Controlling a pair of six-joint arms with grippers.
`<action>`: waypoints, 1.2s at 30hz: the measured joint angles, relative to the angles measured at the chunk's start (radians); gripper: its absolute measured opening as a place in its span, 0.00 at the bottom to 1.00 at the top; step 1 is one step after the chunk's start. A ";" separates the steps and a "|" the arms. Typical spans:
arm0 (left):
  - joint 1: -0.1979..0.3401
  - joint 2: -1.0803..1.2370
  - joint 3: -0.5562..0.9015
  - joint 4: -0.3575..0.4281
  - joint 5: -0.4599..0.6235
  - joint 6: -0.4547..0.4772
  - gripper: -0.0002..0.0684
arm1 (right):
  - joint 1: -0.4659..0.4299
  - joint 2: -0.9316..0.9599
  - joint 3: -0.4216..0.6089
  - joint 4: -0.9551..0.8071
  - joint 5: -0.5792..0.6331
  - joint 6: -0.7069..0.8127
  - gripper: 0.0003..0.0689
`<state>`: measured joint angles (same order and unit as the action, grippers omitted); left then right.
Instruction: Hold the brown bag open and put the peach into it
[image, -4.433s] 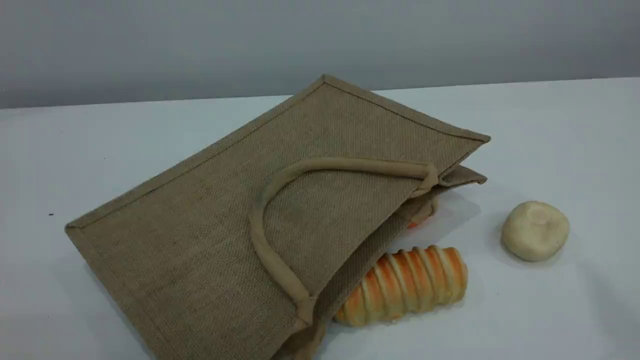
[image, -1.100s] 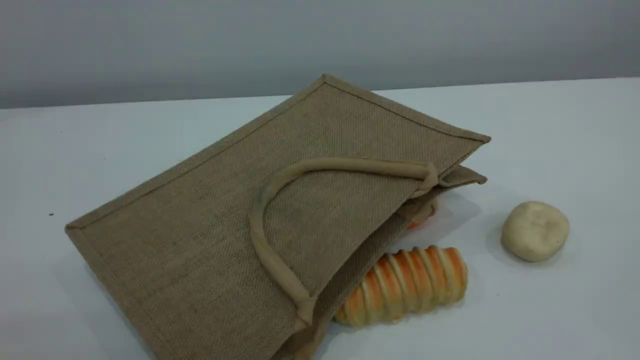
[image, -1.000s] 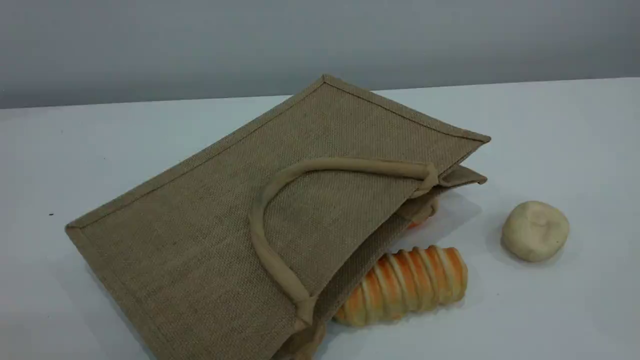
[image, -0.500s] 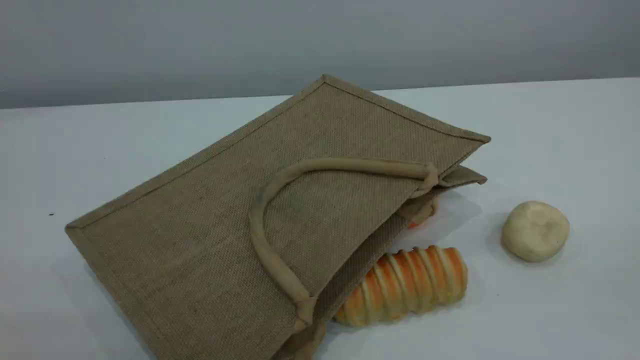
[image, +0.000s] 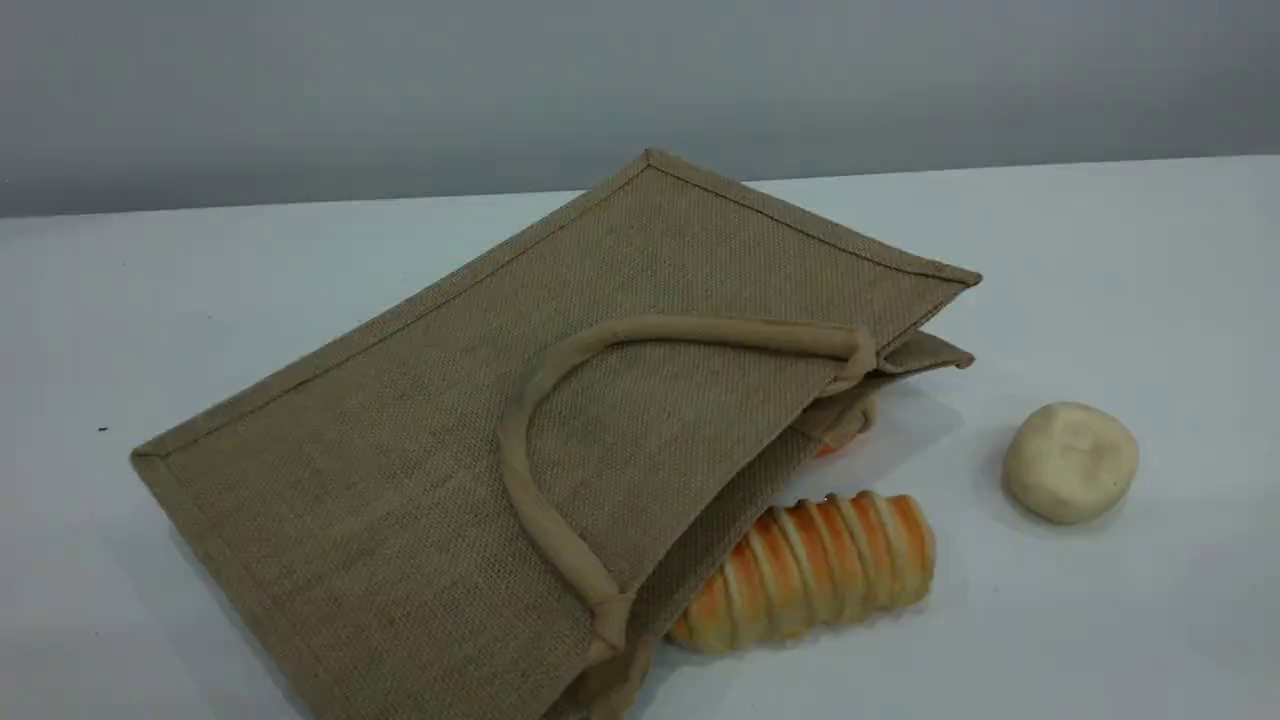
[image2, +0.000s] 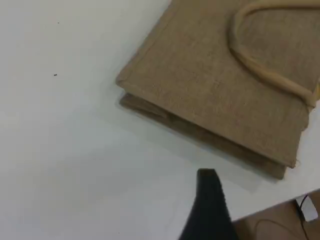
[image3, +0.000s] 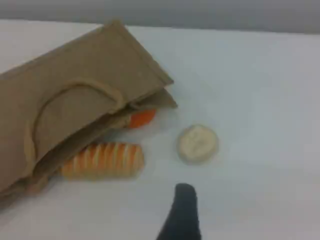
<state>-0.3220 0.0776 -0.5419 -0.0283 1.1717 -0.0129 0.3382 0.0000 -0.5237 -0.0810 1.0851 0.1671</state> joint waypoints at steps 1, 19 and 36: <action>0.000 0.000 0.000 0.000 0.000 0.000 0.69 | 0.000 0.000 0.006 0.000 -0.003 -0.005 0.83; 0.000 0.000 0.000 0.000 0.002 0.000 0.69 | 0.000 0.000 0.018 0.005 -0.018 -0.018 0.83; 0.151 0.000 0.000 0.000 0.001 0.000 0.69 | -0.245 0.000 0.018 0.005 -0.017 -0.014 0.83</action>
<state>-0.1705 0.0776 -0.5419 -0.0283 1.1722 -0.0129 0.0933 0.0000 -0.5057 -0.0756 1.0683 0.1529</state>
